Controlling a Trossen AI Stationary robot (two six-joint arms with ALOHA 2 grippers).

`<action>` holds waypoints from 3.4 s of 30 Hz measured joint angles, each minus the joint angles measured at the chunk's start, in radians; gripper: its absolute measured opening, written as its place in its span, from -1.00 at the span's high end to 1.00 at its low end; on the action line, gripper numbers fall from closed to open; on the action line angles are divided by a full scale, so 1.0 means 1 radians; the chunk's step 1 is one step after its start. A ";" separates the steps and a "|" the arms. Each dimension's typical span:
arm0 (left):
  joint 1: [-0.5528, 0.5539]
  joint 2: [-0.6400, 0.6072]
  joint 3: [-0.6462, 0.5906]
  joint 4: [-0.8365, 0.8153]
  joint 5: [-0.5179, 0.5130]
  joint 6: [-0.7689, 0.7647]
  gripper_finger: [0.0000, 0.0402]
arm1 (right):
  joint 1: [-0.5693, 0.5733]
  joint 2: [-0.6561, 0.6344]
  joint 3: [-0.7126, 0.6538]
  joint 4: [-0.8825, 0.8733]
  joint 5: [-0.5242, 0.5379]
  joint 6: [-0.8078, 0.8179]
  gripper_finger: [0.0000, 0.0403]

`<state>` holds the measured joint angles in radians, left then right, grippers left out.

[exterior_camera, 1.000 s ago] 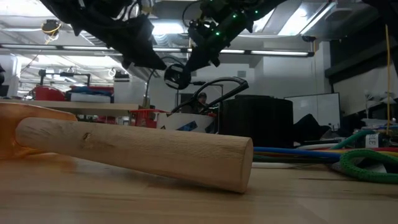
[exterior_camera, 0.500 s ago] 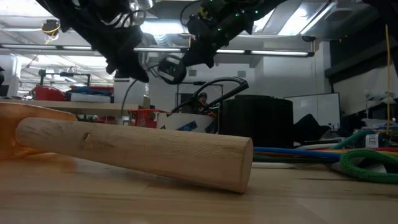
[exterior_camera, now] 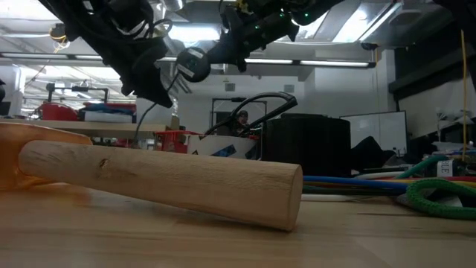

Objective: Coil cords
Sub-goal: Coil the green cable wire on the black spool

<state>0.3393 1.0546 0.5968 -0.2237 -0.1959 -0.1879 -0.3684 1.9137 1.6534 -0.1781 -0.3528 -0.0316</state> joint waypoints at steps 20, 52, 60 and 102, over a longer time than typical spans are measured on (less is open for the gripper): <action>0.000 0.002 -0.002 -0.007 0.002 0.012 0.81 | -0.044 -0.008 0.068 -0.019 0.026 0.000 0.99; 0.000 0.301 0.000 0.509 -0.012 -0.090 0.97 | -0.057 -0.009 0.068 0.103 0.186 0.080 1.00; -0.001 0.311 -0.002 0.433 -0.004 -0.074 0.64 | -0.059 -0.010 0.069 0.103 0.190 0.054 1.00; -0.063 0.388 0.000 0.665 0.018 -0.071 1.00 | 0.001 -0.009 0.068 0.144 0.242 0.054 1.00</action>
<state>0.2761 1.4423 0.5966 0.4417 -0.1777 -0.2591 -0.3678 1.9045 1.7210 -0.0343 -0.1113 0.0223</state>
